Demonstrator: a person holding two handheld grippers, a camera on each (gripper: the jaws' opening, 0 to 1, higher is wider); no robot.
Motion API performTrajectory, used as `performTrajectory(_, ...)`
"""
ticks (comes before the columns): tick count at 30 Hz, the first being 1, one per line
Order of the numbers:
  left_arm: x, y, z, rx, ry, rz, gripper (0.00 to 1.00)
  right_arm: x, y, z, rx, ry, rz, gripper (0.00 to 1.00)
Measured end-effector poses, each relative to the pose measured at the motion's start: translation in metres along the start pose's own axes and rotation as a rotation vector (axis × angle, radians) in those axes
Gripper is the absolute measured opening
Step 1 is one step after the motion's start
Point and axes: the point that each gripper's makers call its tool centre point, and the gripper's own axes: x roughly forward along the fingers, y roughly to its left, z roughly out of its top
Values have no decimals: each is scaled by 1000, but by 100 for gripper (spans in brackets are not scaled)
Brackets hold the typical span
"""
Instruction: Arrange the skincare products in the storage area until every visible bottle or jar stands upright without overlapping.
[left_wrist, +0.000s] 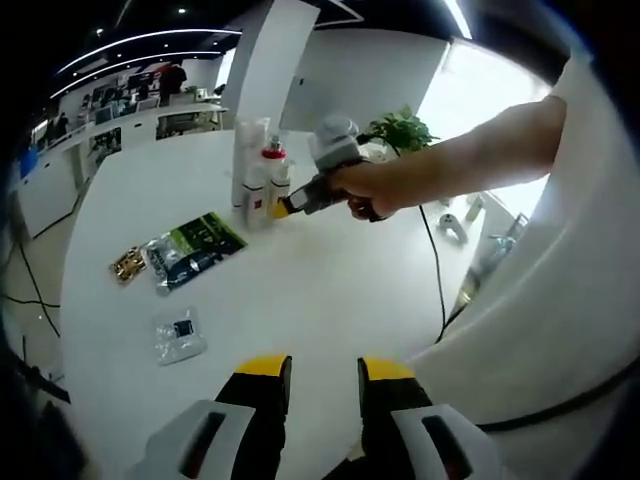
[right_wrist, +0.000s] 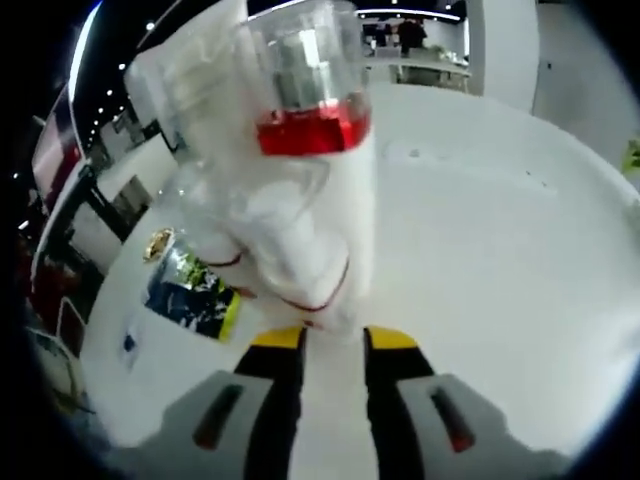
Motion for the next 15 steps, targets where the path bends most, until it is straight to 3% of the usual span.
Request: performTrajectory(15,2,-7,1,9,12,2,28,5,1,7,-237,29,62,24)
